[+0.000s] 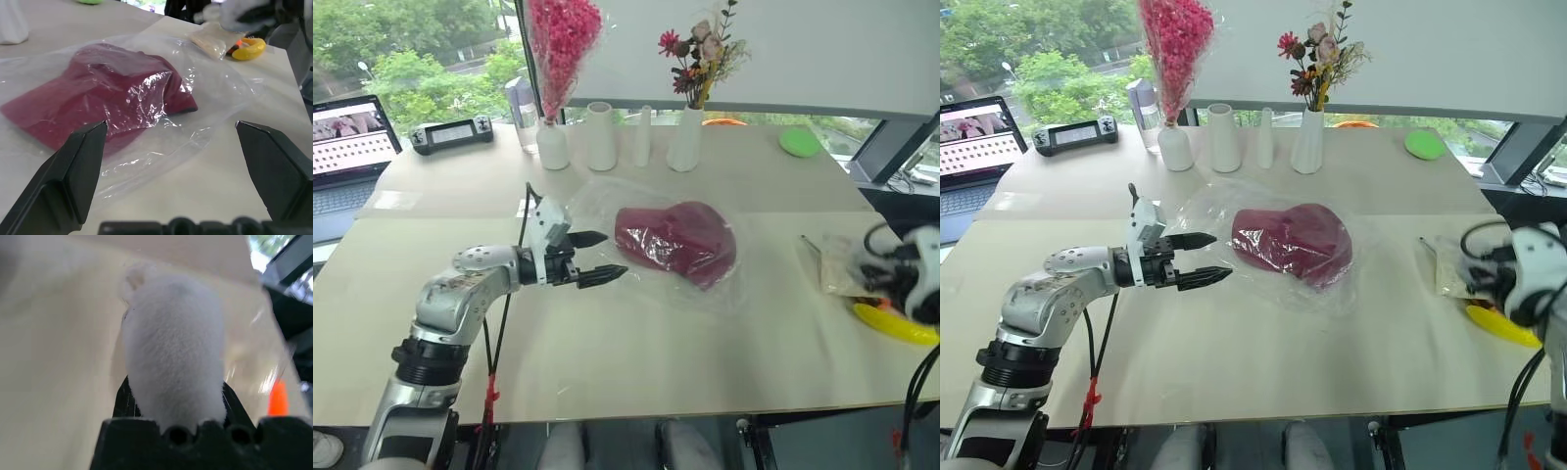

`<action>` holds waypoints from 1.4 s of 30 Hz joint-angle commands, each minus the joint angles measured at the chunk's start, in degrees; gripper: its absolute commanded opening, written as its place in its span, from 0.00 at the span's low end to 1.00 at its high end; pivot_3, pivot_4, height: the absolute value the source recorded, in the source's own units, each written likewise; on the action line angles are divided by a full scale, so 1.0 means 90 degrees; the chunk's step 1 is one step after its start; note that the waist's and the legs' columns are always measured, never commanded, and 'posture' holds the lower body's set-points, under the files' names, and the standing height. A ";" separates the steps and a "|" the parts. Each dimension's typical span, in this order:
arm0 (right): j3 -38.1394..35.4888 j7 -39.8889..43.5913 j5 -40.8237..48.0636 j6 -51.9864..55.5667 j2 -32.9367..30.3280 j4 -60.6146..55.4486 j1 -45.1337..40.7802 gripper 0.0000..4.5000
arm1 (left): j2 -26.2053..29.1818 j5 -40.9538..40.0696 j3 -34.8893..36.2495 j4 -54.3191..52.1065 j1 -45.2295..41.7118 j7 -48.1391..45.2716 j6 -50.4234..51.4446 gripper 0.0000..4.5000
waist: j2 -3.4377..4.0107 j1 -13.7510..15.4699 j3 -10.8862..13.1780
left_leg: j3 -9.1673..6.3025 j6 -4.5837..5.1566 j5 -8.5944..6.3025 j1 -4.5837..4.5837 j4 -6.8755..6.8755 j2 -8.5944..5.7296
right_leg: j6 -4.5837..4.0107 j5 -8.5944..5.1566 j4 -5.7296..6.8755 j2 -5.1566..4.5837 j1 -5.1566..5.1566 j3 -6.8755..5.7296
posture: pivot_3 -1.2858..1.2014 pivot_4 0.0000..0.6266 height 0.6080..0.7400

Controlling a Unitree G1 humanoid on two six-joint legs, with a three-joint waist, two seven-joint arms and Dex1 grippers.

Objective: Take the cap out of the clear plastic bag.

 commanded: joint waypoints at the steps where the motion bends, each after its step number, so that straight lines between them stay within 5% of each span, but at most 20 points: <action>1: -0.1255 0.0301 0.0968 0.0227 0.0361 -0.0998 0.0269 0.08 | -0.0027 0.0080 -0.0075 0.0208 -0.0262 -0.0215 -0.0230 1.00 | 0.0002 -0.0019 0.0001 | 0.0000 0.0000 0.0000 -0.0002 0.0004 -0.0001 | 0.0001 0.0002 -0.0001 -0.0001 0.0002 0.0001 | 0.52 0.24 1.00; 9: -0.1616 -0.0357 0.0935 -0.0318 0.1390 -0.0284 0.0955 0.08 | -0.0507 0.0354 -0.0309 0.1142 -0.0958 -0.0485 -0.0796 1.00 | -0.0004 0.0061 0.0001 | -0.0006 -0.0001 -0.0001 -0.0014 0.0072 -0.0002 | -0.0033 -0.0009 -0.0016 -0.0008 0.0022 -0.0005 | 0.52 0.24 1.00; 16: -0.1107 -0.0107 0.0838 -0.1246 0.1689 0.0640 0.1346 0.08 | -0.0597 0.0442 -0.0245 0.1477 -0.1192 -0.0580 -0.0970 1.00 | 0.0016 -0.0013 -0.0003 | -0.0008 0.0014 -0.0009 -0.0027 0.0054 0.0002 | -0.0037 -0.0011 -0.0009 0.0001 0.0006 -0.0004 | 0.52 0.24 1.00; 17: -0.1172 -0.0135 0.0890 -0.1312 0.1717 0.0723 0.1332 0.30 | -0.0598 0.0446 -0.0229 0.1500 -0.1202 -0.0580 -0.0989 1.00 | 0.0015 -0.0021 -0.0002 | -0.0008 0.0014 -0.0009 -0.0025 0.0055 0.0002 | -0.0036 -0.0012 -0.0008 0.0001 0.0008 -0.0003 | 0.52 0.24 1.00; 27: -0.2422 0.0011 0.2260 -0.1175 0.1260 0.0466 0.1558 1.00 | -0.0771 0.0291 0.0140 0.1361 -0.1007 -0.0308 -0.1067 1.00 | 0.0019 0.0038 -0.0001 | -0.0007 0.0014 -0.0009 -0.0026 0.0068 -0.0004 | -0.0030 -0.0008 -0.0010 -0.0008 0.0014 -0.0003 | 0.52 0.24 1.00; 36: -0.2655 -0.0256 0.3092 -0.0710 0.0204 -0.0228 0.1142 1.00 | -0.0831 0.0374 0.0154 0.1567 -0.0997 -0.0378 -0.1229 1.00 | 0.0019 0.0013 -0.0001 | -0.0007 0.0014 -0.0009 -0.0025 0.0069 -0.0003 | -0.0030 -0.0008 -0.0012 -0.0006 0.0016 -0.0001 | 0.52 0.24 1.00; 42: -0.0271 -0.0549 0.2969 -0.0280 -0.1336 -0.2273 0.0057 1.00 | -0.0579 0.0614 0.0412 0.1931 -0.0995 -0.0118 -0.1491 1.00 | 0.0019 -0.0128 0.0005 | -0.0005 0.0014 -0.0009 -0.0013 0.0063 -0.0002 | -0.0031 -0.0007 -0.0008 -0.0003 0.0015 0.0006 | 0.52 0.24 1.00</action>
